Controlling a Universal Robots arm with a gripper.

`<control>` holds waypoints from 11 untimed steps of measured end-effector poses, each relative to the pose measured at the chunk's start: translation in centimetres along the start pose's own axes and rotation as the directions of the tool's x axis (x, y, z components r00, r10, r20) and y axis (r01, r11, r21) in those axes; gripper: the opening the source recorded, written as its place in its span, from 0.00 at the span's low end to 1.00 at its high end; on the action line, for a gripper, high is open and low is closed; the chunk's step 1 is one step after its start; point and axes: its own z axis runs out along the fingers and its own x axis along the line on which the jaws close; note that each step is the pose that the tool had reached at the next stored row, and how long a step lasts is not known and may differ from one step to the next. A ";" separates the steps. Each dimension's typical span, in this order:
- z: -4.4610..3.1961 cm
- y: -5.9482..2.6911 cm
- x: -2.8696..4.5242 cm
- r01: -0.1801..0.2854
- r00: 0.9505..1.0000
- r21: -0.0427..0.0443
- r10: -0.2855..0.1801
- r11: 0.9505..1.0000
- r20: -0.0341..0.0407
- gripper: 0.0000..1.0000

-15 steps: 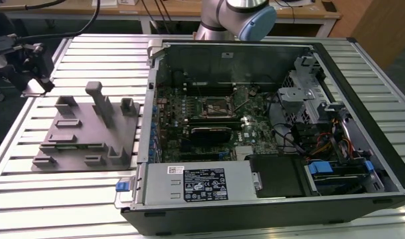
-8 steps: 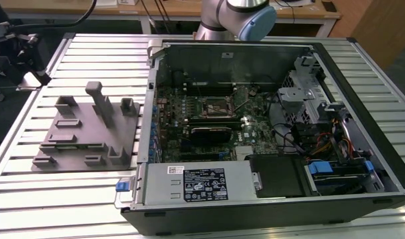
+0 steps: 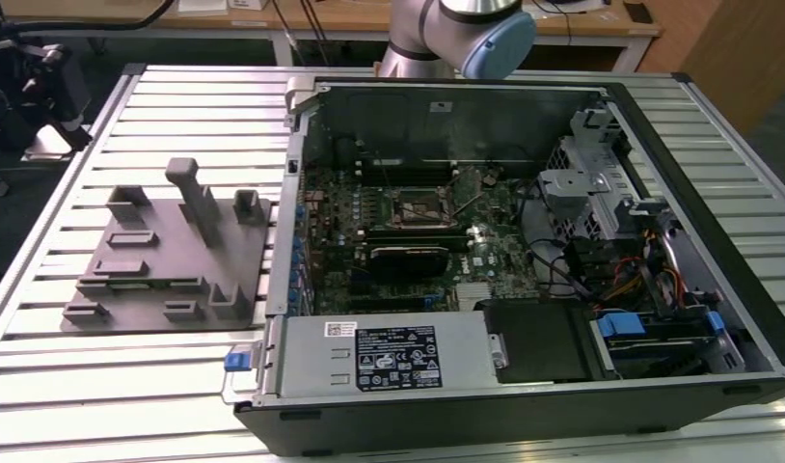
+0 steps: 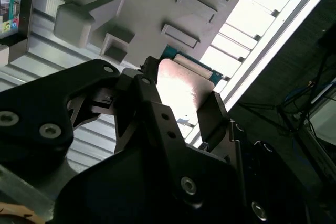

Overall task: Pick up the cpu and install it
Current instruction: 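Pick up the cpu and move it towards the insertion slot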

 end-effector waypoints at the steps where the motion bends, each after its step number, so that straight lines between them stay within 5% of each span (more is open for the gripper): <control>1: -0.20 0.03 -0.01 0.000 1.000 0.000 0.000 1.000 0.000 0.54; 7: -1.34 0.21 -0.05 0.000 1.000 -0.001 0.000 1.000 0.002 0.54; 11: -1.35 0.22 -0.06 0.000 1.000 -0.001 0.000 1.000 0.002 0.54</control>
